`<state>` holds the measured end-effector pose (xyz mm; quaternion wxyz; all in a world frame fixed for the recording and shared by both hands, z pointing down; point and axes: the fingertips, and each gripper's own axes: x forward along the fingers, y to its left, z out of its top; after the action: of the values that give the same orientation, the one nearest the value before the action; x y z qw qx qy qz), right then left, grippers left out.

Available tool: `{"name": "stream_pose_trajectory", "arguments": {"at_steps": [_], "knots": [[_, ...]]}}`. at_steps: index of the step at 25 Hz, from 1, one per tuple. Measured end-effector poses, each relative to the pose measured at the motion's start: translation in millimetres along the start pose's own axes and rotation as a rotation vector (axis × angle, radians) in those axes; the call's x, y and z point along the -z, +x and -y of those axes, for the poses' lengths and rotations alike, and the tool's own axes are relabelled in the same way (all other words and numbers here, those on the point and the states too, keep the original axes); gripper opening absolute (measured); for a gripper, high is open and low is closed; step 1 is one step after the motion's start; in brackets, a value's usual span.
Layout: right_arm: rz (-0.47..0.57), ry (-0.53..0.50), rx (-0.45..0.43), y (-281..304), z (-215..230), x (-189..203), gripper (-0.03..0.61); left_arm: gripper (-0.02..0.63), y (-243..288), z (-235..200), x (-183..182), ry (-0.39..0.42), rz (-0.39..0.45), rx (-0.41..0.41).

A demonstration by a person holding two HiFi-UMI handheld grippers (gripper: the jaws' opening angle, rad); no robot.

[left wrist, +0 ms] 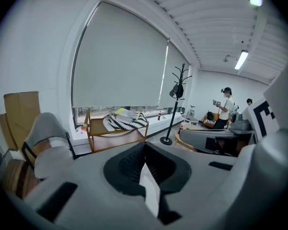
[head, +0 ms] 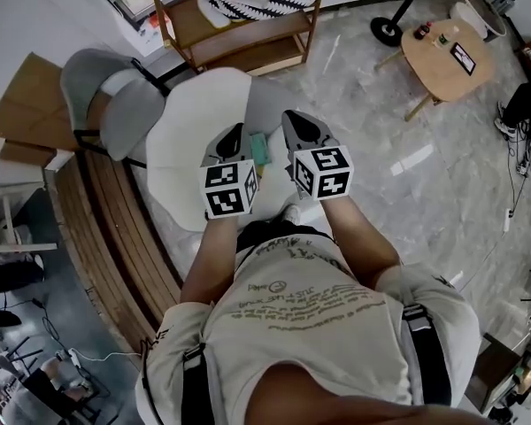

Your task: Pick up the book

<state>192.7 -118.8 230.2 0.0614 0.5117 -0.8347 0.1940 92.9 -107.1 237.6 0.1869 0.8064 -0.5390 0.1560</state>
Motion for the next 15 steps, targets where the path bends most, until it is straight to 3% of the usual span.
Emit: {"name": "stream_pose_trajectory", "arguments": {"at_steps": [10, 15], "knots": [[-0.103, -0.011, -0.04, 53.4, -11.7, 21.3, 0.029, 0.014, 25.1, -48.0, 19.7, -0.045, -0.072, -0.031], [-0.193, -0.015, -0.052, 77.7, -18.9, 60.4, 0.028, 0.014, 34.7, -69.1, 60.3, -0.097, -0.135, -0.046]]}}
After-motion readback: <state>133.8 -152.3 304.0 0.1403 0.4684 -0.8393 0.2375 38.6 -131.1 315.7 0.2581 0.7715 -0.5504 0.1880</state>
